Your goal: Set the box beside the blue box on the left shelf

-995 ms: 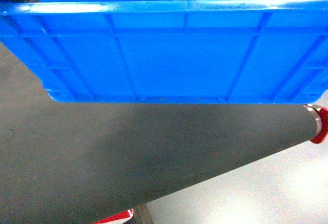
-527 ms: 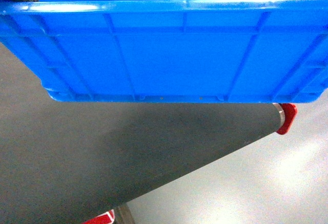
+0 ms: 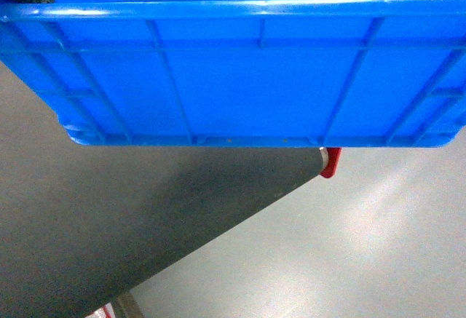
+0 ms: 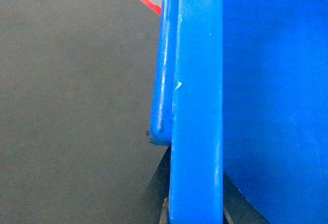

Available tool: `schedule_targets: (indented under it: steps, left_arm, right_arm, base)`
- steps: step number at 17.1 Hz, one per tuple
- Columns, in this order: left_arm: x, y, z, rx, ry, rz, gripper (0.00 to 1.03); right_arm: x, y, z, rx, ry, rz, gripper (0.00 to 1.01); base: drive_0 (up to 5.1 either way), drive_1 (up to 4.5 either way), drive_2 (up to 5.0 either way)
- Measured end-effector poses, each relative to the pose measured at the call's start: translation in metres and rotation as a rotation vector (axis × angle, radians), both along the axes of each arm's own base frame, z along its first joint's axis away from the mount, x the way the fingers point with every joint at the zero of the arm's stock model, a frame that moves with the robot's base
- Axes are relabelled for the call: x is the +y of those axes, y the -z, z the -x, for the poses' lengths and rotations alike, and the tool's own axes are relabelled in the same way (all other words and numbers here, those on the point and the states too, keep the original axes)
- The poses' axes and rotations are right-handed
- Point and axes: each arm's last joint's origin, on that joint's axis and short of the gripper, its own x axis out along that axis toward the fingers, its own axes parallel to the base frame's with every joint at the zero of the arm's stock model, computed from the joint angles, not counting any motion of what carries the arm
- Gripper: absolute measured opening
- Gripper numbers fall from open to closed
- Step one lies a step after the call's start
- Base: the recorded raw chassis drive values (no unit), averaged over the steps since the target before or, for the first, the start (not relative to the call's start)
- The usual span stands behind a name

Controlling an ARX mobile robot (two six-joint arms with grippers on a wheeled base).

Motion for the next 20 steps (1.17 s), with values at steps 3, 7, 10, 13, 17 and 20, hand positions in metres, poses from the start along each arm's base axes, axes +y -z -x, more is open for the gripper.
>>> schedule_targets:
  steps: [3, 7, 10, 13, 17, 20]
  left_arm:
    - [0.0, 0.0, 0.0, 0.0, 0.0, 0.0, 0.07]
    - [0.0, 0.0, 0.0, 0.0, 0.0, 0.0, 0.07]
    - [0.0, 0.0, 0.0, 0.0, 0.0, 0.0, 0.07]
    - [0.0, 0.0, -0.0001, 0.0, 0.0, 0.0, 0.07]
    - [0.0, 0.0001, -0.0001, 0.0, 0.0, 0.0, 0.07]
    - [0.0, 0.0, 0.0, 0.0, 0.0, 0.0, 0.07]
  right_arm:
    - [0.0, 0.0, 0.0, 0.0, 0.0, 0.0, 0.1]
    - [0.0, 0.0, 0.0, 0.0, 0.0, 0.0, 0.1]
    - [0.0, -0.0001, 0.0, -0.001, 0.0, 0.0, 0.1]
    - [0.0, 0.0, 0.0, 0.0, 0.0, 0.0, 0.1]
    - [0.0, 0.0, 0.0, 0.0, 0.0, 0.0, 0.1]
    - [0.0, 0.0, 0.0, 0.0, 0.0, 0.0, 0.1]
  base:
    - [-1.7, -1.7, -1.7]
    - [-1.5, -1.52, -1.5]
    - [-1.5, -1.52, -1.5]
    - [-1.5, -1.52, -1.5]
    - [-1.5, -1.52, -1.5]
    - [-1.5, -1.52, -1.5]
